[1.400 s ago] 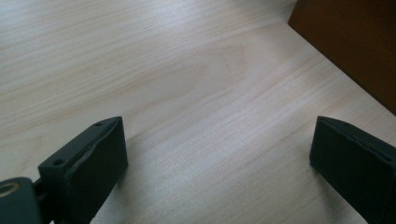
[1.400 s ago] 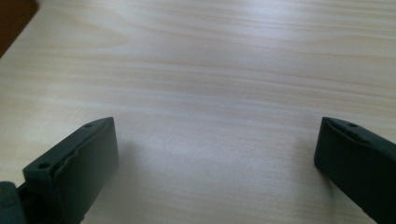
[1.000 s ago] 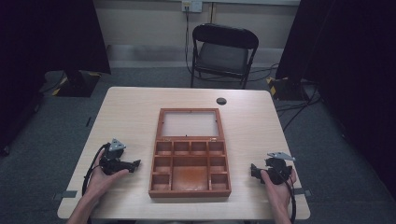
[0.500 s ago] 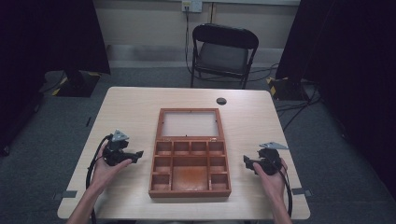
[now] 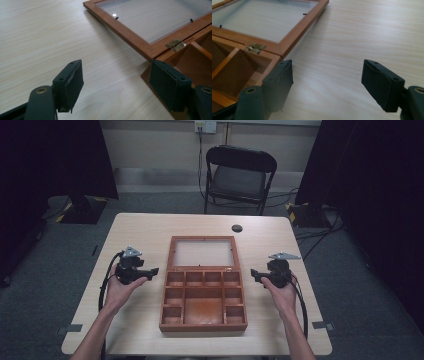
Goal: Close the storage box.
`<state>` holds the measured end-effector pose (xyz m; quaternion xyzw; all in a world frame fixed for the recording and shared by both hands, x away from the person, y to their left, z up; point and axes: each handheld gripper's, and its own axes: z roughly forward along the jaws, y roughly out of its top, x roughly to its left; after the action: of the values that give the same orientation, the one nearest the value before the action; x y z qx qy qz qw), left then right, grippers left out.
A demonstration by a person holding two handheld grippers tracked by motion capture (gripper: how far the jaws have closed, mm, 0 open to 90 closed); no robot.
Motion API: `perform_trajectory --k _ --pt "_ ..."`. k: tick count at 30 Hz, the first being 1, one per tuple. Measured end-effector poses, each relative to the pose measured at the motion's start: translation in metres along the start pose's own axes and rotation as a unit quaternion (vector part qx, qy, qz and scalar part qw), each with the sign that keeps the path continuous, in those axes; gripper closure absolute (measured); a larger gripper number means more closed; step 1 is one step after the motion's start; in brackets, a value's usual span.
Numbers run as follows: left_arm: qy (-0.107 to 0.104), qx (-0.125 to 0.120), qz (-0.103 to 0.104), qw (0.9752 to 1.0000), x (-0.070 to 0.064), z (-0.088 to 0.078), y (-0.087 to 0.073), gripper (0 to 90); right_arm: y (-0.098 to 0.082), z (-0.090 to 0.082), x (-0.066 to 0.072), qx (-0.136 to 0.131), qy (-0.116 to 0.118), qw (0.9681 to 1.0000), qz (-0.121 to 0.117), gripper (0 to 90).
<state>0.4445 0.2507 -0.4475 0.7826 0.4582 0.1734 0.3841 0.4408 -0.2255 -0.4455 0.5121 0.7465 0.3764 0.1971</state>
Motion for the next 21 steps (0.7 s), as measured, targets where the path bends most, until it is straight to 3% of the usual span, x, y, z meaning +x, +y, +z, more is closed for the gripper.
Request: perform_trajectory --k 1,3,5,13,16,18,21 --pt "0.004 -0.009 0.002 1.0000 -0.001 0.001 0.002 26.9 0.004 0.003 0.001 0.003 0.003 1.0000 -0.003 24.9" --pt "-0.004 -0.003 0.001 1.0000 -0.001 0.004 0.009 26.7 0.011 0.008 0.002 0.006 0.005 0.9999 -0.007 26.5" --pt "-0.005 -0.007 0.003 1.0000 -0.001 0.006 0.016 25.9 0.020 0.012 0.004 0.011 0.009 0.9998 -0.017 33.6" --pt "-0.014 0.002 -0.013 0.9998 0.011 0.020 0.045 24.0 0.048 0.032 0.010 0.021 0.033 0.9989 -0.024 26.0" --pt "-0.019 0.008 -0.027 0.9994 0.014 0.029 0.046 23.6 0.054 0.040 0.014 0.020 0.039 0.9987 -0.028 23.4" --pt "-0.035 0.013 -0.038 0.9986 0.014 0.035 0.044 23.2 0.055 0.046 0.015 0.022 0.044 0.9984 -0.026 22.3" --pt "-0.034 0.017 -0.031 0.9988 0.010 0.040 0.040 23.1 0.055 0.055 0.016 0.026 0.046 0.9982 -0.030 18.3"
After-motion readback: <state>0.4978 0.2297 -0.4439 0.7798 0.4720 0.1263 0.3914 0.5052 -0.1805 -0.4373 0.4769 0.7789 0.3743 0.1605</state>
